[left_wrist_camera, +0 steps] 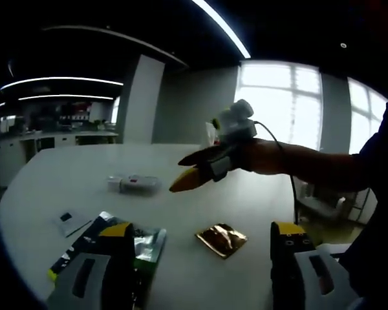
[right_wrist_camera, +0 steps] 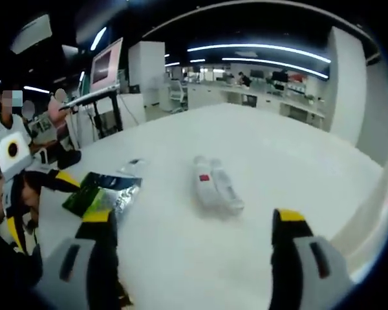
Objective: Arrange the skincare products in the storage area until every visible bottle or jar stands upright without overlapping.
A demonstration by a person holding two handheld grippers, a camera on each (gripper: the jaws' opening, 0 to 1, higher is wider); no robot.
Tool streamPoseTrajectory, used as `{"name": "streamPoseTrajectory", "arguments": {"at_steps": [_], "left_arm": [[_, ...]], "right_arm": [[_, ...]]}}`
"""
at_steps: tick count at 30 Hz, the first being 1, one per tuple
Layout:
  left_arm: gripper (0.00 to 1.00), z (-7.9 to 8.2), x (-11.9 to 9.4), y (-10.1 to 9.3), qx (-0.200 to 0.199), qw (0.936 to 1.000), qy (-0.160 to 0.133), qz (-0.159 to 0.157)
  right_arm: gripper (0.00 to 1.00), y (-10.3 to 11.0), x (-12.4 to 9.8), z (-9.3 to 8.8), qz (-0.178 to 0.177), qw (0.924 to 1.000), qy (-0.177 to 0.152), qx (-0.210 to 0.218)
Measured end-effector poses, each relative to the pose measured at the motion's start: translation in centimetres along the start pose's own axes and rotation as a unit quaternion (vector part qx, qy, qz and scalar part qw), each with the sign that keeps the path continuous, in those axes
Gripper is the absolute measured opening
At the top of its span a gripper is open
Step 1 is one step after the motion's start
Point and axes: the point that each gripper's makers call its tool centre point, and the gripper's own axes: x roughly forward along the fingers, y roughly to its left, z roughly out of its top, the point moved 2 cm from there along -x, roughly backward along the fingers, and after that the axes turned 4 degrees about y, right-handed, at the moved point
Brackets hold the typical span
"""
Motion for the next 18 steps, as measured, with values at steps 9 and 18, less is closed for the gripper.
{"name": "streamPoseTrajectory", "arguments": {"at_steps": [9, 18], "left_arm": [[1.0, -0.3, -0.6, 0.8, -0.004, 0.9998, -0.006, 0.019], [1.0, -0.7, -2.1, 1.6, -0.012, 0.9994, -0.009, 0.031]], "right_arm": [[0.97, 0.5, 0.9, 0.3, 0.014, 0.9994, 0.022, -0.024], [0.92, 0.7, 1.4, 1.9, 0.031, 0.9973, 0.037, -0.055]]}}
